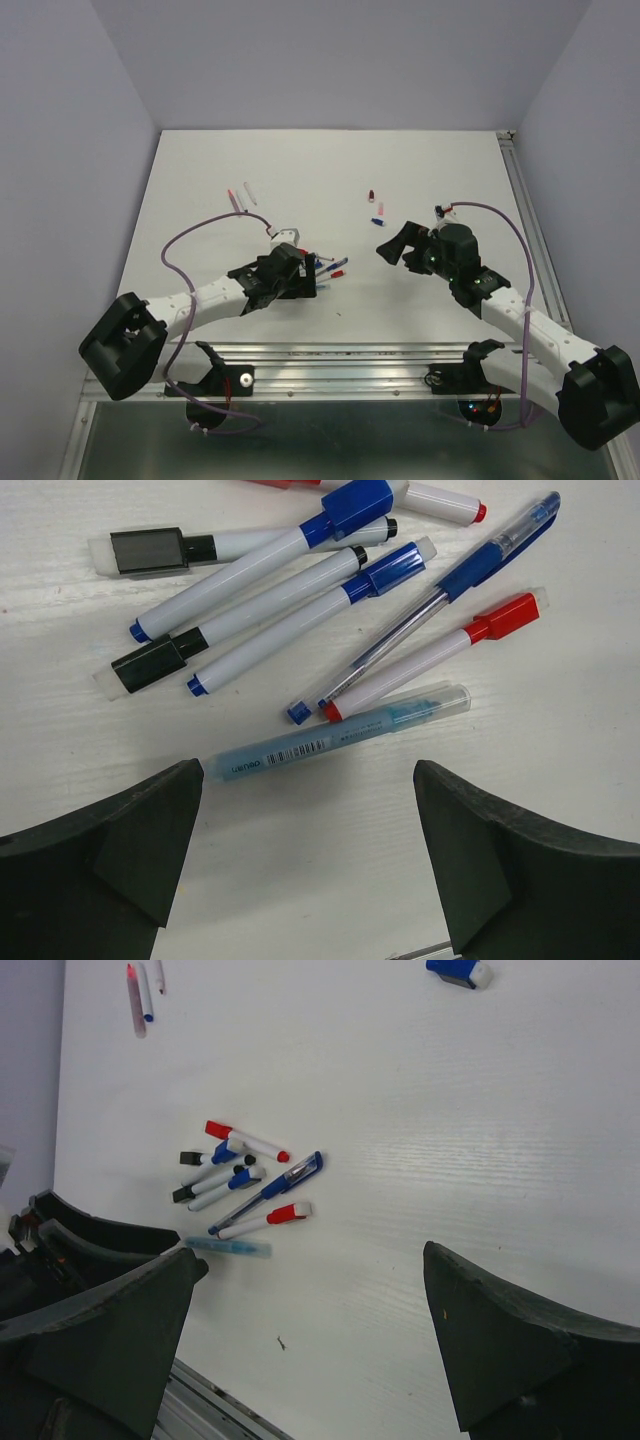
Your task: Open the pen caps
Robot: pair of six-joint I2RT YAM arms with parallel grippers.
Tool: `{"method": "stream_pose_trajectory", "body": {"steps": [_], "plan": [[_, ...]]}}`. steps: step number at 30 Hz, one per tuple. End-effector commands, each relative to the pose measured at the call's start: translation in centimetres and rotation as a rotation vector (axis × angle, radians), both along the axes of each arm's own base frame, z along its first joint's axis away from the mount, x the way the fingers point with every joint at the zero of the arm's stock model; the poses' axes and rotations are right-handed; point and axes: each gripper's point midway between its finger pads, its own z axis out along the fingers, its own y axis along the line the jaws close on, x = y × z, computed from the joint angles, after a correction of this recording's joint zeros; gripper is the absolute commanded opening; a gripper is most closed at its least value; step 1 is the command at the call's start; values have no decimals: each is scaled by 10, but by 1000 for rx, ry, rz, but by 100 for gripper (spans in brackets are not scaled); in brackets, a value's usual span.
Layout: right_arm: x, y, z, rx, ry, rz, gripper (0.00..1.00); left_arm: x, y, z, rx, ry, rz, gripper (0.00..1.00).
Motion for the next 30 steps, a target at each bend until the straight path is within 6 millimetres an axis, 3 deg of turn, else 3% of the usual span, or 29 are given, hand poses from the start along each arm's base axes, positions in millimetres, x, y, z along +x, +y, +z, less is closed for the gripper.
{"method": "stream_pose_trajectory", "body": {"steps": [1,18,30], "plan": [[-2,1,-5,-7,-14,14,100,0,-3,1,-16,3,9,99],[-3,2,-10,-4,-4,19,100,-25,-11,-21,-9,67,-46,99],[-2,2,-14,-9,6,21,100,-31,-30,-15,8,50,-152,99]]}}
